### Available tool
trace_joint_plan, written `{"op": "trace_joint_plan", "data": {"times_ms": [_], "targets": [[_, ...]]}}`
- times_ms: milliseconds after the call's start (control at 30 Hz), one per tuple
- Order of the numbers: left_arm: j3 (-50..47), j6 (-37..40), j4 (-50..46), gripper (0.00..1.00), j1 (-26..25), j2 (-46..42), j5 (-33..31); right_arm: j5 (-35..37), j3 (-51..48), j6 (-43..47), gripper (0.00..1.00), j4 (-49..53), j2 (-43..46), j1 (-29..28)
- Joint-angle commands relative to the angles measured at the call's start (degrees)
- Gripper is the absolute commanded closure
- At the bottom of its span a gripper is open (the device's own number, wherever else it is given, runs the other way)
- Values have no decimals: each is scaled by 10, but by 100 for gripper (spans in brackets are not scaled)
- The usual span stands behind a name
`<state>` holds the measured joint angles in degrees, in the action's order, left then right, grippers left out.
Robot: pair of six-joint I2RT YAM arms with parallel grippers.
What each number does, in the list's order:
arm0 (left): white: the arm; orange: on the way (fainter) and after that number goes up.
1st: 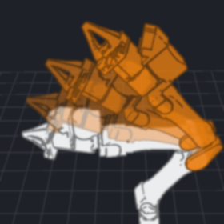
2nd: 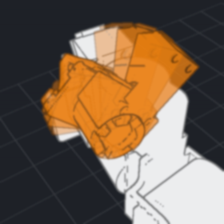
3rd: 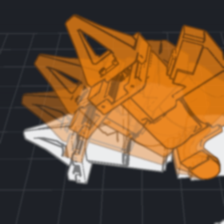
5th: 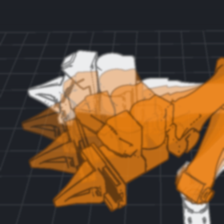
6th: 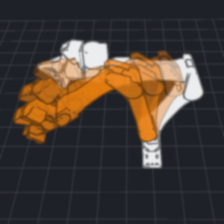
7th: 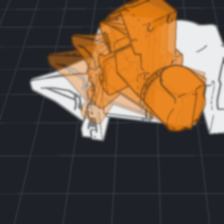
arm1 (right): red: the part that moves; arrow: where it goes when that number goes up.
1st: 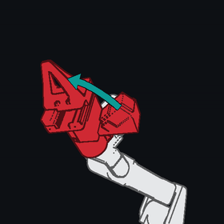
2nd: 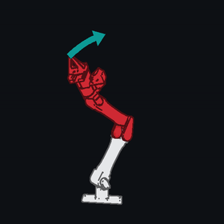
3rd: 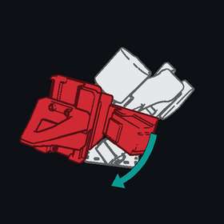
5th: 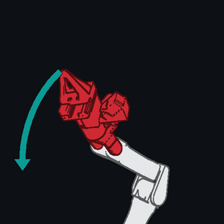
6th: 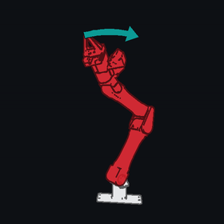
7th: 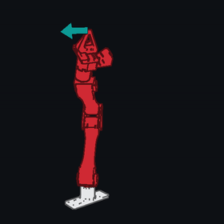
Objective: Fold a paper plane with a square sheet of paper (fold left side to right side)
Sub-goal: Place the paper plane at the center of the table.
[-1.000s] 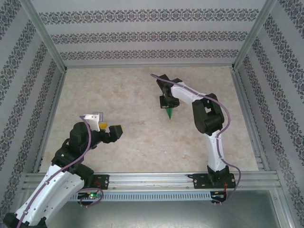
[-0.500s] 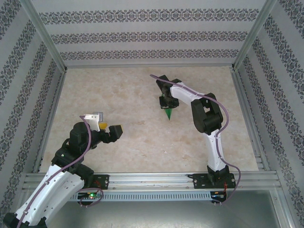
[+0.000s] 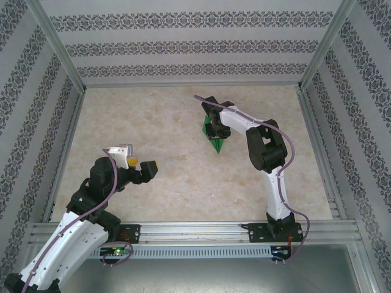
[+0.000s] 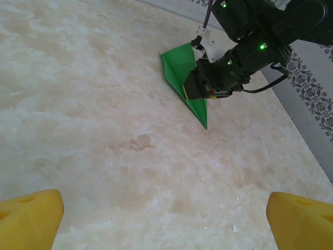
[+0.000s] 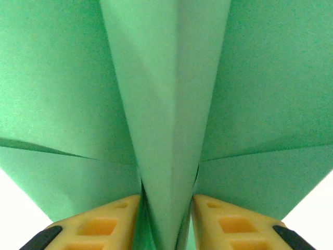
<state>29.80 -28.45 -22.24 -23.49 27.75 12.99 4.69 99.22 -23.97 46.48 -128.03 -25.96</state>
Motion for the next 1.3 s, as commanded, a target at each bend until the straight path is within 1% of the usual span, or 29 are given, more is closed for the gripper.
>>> {"op": "trace_joint_plan", "data": {"times_ms": [0, 133, 267, 433, 800, 1267], "targets": [[-3, 3, 6, 0, 9, -4, -17, -2, -27, -15, 65, -11, 0, 8], [3, -10, -16, 0, 9, 1, -46, -11, -45, -29, 62, -28, 15, 11], [7, -18, -22, 0, 11, 7, -50, -12, -59, -37, 59, -37, 24, 12], [9, -37, -24, 0, 12, 14, -58, -19, -85, -56, 58, -58, 35, 17], [10, -41, -24, 0, 14, 23, -63, -16, -90, -36, 60, -57, 52, 15], [7, -42, -21, 0, 17, 24, -63, -11, -88, -31, 60, -55, 67, 11]]}}
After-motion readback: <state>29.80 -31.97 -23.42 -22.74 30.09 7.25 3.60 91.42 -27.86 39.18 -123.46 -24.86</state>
